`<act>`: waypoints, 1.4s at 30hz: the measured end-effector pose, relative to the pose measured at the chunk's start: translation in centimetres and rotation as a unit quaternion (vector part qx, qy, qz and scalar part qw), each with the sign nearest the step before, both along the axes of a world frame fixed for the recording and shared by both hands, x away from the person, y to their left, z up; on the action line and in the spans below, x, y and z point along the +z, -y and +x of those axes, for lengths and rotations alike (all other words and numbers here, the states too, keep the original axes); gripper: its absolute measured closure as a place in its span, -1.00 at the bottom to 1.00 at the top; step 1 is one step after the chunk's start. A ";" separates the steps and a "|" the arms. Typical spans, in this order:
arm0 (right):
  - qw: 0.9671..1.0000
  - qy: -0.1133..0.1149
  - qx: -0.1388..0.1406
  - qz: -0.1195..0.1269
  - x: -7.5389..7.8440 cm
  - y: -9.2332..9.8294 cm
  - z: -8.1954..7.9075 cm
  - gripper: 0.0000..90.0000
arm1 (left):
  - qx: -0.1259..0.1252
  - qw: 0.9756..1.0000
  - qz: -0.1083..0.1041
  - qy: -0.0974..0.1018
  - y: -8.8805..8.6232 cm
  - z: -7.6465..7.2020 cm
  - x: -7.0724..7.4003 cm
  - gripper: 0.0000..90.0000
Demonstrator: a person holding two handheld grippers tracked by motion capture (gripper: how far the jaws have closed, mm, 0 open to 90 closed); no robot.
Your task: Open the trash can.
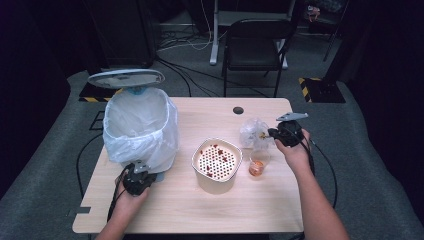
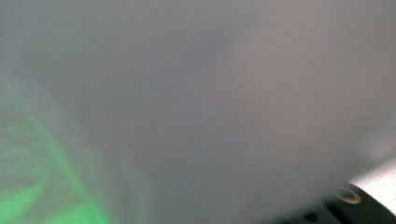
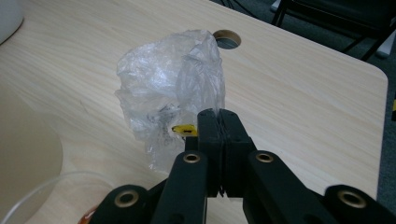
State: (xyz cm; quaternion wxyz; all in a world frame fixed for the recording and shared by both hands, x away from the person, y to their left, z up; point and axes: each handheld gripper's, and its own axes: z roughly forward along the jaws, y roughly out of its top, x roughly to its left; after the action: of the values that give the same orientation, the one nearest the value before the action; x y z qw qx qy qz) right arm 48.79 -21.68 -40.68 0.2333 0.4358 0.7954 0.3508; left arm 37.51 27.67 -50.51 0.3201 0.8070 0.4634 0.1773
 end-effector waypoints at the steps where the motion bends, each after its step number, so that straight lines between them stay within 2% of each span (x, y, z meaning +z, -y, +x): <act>1: 1.000 -0.001 -0.005 0.002 0.0 0.2 -0.2 0.98 | 0.000 1.000 0.000 0.000 0.0 0.0 0.0 1.00; 5: 1.000 0.005 -0.013 -0.010 0.3 1.8 -1.6 0.98 | 0.000 1.000 -0.001 0.000 0.0 0.0 0.0 1.00; 10: 1.000 0.003 -0.023 -0.007 0.2 3.5 -3.2 0.98 | 0.000 1.000 -0.002 0.001 0.0 0.0 0.0 1.00; 16: 1.000 0.004 -0.030 0.004 0.4 5.2 -4.7 0.98 | 0.000 1.000 -0.001 -0.001 0.0 0.0 0.0 1.00; 21: 0.999 0.016 -0.030 0.026 1.9 6.1 -5.8 0.98 | 0.002 1.000 -0.003 -0.001 0.0 0.0 0.0 1.00; 25: 0.999 0.029 -0.012 0.036 4.0 6.2 -6.9 0.98 | -0.002 1.000 0.001 -0.002 -0.1 0.0 0.0 1.00; 27: 0.999 0.030 -0.009 0.039 4.4 6.1 -7.1 0.98 | -0.002 1.000 0.000 -0.002 -0.1 0.0 0.0 1.00; 34: 0.998 0.039 0.029 0.040 6.5 5.0 -8.9 0.98 | -0.002 1.000 0.000 -0.002 -0.1 0.0 0.0 1.00; 42: 0.995 0.035 0.084 0.046 6.8 3.5 -11.5 0.98 | -0.002 1.000 0.000 -0.003 -0.2 0.0 0.0 1.00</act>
State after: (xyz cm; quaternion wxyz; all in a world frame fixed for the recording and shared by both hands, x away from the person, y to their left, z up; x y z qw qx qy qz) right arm 37.28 -25.21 -33.90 0.2102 0.3656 0.8035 0.4201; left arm 37.50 27.83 -50.51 0.3193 0.8084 0.4627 0.1745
